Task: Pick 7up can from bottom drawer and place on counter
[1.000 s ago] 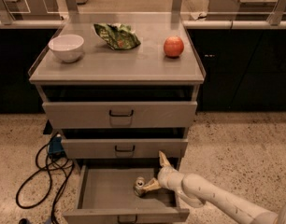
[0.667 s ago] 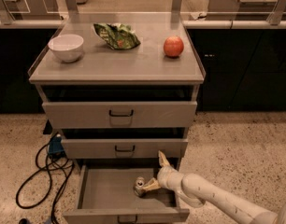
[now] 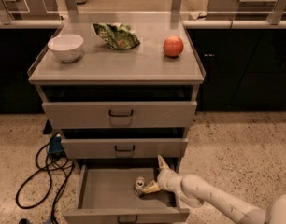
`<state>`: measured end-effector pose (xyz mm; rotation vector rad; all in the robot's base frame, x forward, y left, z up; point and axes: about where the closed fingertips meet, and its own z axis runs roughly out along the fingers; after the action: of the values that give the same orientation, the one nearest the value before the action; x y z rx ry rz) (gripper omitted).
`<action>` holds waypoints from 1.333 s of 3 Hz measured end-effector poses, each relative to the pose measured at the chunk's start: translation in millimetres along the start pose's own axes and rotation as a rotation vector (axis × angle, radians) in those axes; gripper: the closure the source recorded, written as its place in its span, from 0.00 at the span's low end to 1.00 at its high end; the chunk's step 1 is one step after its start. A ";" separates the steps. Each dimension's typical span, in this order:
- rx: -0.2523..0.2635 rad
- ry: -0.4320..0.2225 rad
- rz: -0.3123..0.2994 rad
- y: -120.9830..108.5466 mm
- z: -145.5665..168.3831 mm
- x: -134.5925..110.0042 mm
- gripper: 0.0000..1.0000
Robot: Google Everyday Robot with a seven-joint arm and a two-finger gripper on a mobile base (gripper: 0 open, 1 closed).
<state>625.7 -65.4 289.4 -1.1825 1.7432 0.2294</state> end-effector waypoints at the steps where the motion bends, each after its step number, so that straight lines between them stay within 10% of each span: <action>1: 0.000 0.000 0.000 0.0 0.0 0.0 0.00; 4: -0.094 0.031 0.143 75.1 0.5 64.7 0.00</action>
Offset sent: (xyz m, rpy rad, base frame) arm -0.0029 0.0007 -0.0086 -0.0152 0.0301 -0.0011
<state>563.6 -66.1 212.2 -1.1342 1.8637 0.3840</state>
